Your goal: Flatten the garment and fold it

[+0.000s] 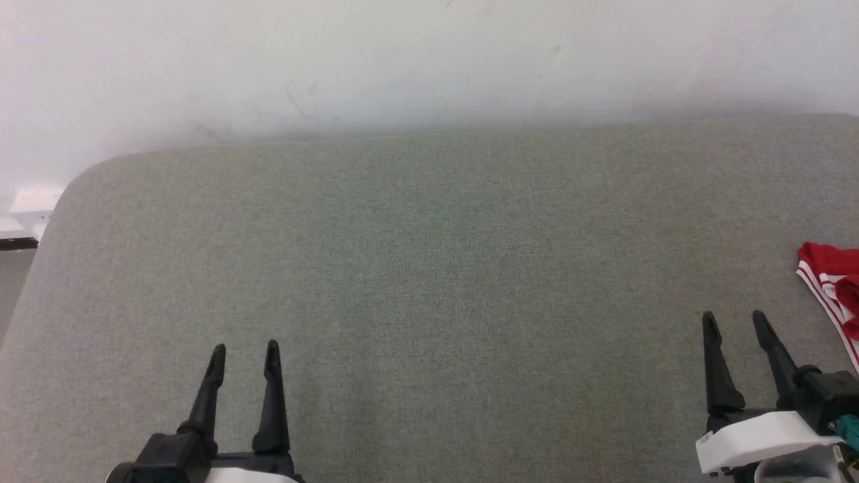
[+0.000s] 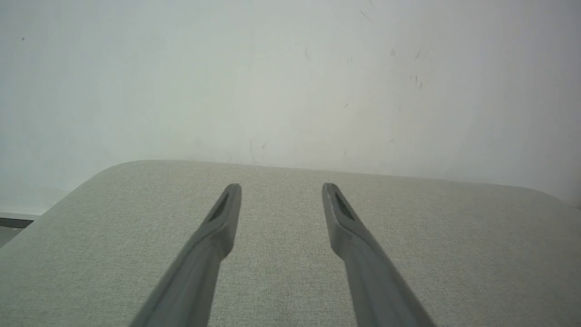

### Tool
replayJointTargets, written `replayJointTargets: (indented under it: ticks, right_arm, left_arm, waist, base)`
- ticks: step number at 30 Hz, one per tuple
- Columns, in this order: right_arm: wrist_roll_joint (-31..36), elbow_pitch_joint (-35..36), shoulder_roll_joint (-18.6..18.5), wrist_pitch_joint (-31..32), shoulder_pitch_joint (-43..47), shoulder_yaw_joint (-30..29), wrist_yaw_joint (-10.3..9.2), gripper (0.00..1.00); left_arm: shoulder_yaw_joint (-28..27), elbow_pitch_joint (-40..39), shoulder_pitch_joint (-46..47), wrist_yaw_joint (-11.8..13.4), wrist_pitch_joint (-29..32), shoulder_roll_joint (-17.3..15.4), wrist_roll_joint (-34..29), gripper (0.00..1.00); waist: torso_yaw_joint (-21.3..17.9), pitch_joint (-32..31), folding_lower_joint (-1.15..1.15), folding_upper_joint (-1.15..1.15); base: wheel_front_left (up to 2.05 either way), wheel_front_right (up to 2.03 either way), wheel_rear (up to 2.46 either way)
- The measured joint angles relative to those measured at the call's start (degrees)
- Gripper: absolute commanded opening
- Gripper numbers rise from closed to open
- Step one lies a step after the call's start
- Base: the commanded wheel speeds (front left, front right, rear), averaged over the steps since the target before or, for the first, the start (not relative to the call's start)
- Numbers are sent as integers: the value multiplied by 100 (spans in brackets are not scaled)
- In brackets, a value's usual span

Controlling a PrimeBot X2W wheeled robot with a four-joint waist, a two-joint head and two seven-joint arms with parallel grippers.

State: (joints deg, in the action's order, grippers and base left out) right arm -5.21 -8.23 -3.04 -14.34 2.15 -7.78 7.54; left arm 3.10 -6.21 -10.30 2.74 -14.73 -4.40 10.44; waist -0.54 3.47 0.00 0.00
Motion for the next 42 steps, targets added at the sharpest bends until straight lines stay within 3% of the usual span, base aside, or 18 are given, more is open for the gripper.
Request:
replayJointTargets:
  ticks: [42]
  right_arm:
    - [123,191,-4,393,-7,212,0,0]
  left_arm:
    - [-58,157,164,-26,415,29,-207,0]
  waist:
    - [14,-97,1,0]
  base:
    - [0,0,0]
